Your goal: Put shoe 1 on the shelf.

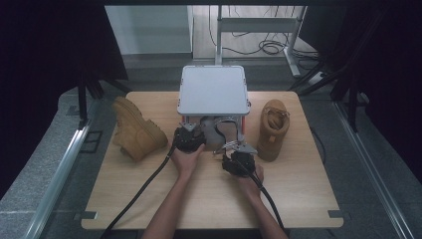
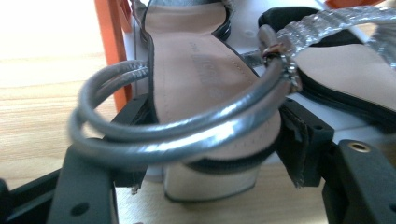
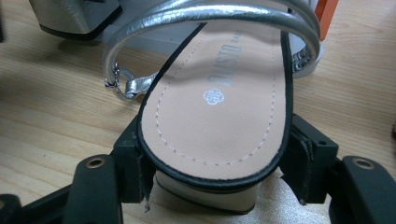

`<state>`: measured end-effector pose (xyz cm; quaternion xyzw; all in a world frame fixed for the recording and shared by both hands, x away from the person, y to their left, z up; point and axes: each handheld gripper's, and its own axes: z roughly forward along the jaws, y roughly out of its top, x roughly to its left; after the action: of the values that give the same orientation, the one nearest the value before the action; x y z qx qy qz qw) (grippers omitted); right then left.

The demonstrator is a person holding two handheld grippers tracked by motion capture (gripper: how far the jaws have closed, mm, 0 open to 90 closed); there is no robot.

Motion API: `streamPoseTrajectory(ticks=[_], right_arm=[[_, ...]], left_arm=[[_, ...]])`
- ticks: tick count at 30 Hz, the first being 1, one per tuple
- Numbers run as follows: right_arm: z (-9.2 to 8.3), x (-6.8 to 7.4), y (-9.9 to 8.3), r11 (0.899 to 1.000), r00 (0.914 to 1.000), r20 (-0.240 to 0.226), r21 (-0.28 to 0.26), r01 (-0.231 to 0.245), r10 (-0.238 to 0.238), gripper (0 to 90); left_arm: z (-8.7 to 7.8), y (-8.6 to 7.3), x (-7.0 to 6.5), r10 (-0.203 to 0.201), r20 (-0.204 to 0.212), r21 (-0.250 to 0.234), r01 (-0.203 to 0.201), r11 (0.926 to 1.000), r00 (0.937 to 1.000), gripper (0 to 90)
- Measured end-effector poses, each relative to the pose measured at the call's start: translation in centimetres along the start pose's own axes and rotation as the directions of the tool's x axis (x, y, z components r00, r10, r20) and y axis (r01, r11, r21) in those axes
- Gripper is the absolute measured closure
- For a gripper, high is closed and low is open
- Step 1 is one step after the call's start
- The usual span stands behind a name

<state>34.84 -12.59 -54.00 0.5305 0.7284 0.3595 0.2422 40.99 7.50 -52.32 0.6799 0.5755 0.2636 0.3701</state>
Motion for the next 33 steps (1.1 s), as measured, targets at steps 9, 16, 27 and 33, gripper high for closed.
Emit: streamPoseTrajectory(ticks=[9,16,27,33], right_arm=[[0.0,0.0,0.0,1.000,1.0000,0.004,0.002,0.000,0.000,36.1],[0.0,0.0,0.0,1.000,1.0000,0.002,0.003,0.001,-0.001,36.1],[0.0,0.0,0.0,1.000,1.0000,0.001,0.001,0.000,0.000,36.1],[0.0,0.2,0.0,1.000,0.9997,0.016,0.001,-0.017,0.016,36.6]], left_arm=[[0.1,-0.6,-0.3,-0.010,-0.036,-0.057,0.008,0.9983,0.9993,38.2],[0.8,-0.2,-1.0,-0.033,-0.069,-0.062,0.029,0.9976,0.9971,38.3],[1.1,0.1,-0.8,-0.028,-0.066,-0.051,0.025,0.9984,0.9974,38.3],[1.1,0.1,-0.8,-0.036,-0.064,-0.047,0.033,0.9984,0.9973,38.7]])
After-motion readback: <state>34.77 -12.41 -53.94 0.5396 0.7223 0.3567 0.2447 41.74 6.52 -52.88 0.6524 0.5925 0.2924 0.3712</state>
